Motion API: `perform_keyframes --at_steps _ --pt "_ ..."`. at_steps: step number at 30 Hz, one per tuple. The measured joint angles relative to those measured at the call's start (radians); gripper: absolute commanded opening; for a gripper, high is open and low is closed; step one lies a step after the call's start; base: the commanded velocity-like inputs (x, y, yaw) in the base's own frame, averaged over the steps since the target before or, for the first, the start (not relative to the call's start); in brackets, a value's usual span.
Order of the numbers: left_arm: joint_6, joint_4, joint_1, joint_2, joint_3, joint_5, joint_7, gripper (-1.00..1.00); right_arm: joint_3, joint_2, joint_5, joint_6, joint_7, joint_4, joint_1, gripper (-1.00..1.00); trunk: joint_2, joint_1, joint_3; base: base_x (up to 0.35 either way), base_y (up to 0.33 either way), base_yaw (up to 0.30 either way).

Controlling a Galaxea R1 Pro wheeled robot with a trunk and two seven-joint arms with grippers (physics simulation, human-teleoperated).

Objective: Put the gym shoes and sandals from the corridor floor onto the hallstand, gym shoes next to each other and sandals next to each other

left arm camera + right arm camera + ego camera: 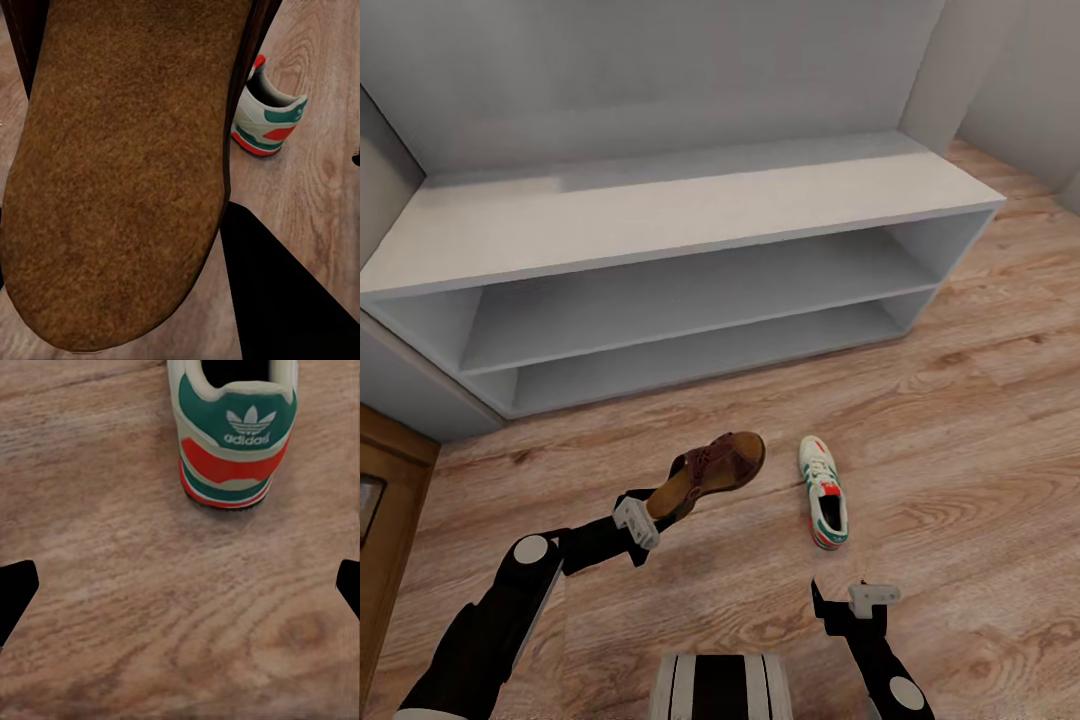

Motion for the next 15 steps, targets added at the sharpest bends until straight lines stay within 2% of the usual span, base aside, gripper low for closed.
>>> perform_keyframes --at_steps 10,15 --pt "0.0 -0.027 0.0 0.0 -0.001 -0.002 -0.003 -1.0 0.0 -0.001 0.0 0.0 0.0 0.0 0.0 1.0 -0.002 0.005 -0.055 0.0 0.0 0.069" --pt "0.0 -0.027 0.0 0.0 -0.001 -0.001 -0.002 -1.0 -0.002 -0.003 -0.001 0.0 0.0 -0.001 0.0 1.0 -0.002 0.004 -0.063 0.0 0.0 0.026"
